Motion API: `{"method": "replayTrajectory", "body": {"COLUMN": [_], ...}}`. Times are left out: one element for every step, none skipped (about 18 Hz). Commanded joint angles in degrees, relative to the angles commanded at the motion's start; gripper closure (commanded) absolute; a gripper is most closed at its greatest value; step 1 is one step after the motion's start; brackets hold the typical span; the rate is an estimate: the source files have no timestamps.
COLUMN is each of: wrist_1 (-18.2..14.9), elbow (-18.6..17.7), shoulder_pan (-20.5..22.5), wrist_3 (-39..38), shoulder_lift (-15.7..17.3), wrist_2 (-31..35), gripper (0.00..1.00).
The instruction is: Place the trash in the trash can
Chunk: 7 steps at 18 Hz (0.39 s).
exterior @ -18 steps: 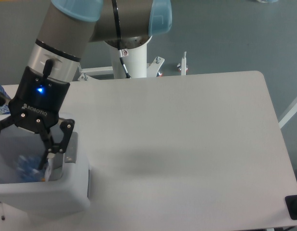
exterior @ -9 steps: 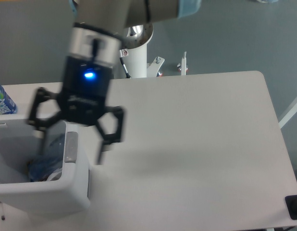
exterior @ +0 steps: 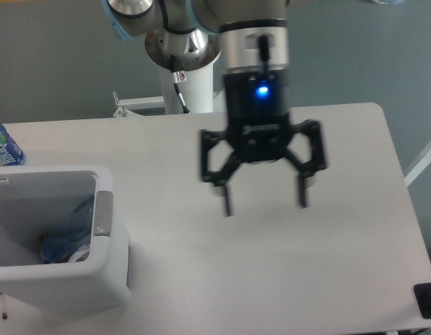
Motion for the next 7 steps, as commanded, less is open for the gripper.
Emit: {"method": "replayTrajectory", "body": {"wrist_1": [-1.23, -3.07, -4.65, -5.97, -6.94, -7.65, -8.26], "elbow": [-0.53, -1.06, -1.24, -1.24, -1.33, -1.41, -1.33], "shoulder_pan": [0.53, 0.97, 1.15, 1.15, 1.33, 1.5, 1.76], "wrist_3": [3.26, 5.91, 8.46, 11.09, 13.12, 14.53, 14.9], "shoulder_lift": [0.62, 1.23, 1.58, 1.76, 1.85, 1.94, 1.94], "wrist_2": [1.23, 2.63, 4.21, 5.88, 7.47, 8.27, 8.36], "gripper": [0.0, 0.0, 0.0, 0.0, 0.0, 0.0, 0.0]}}
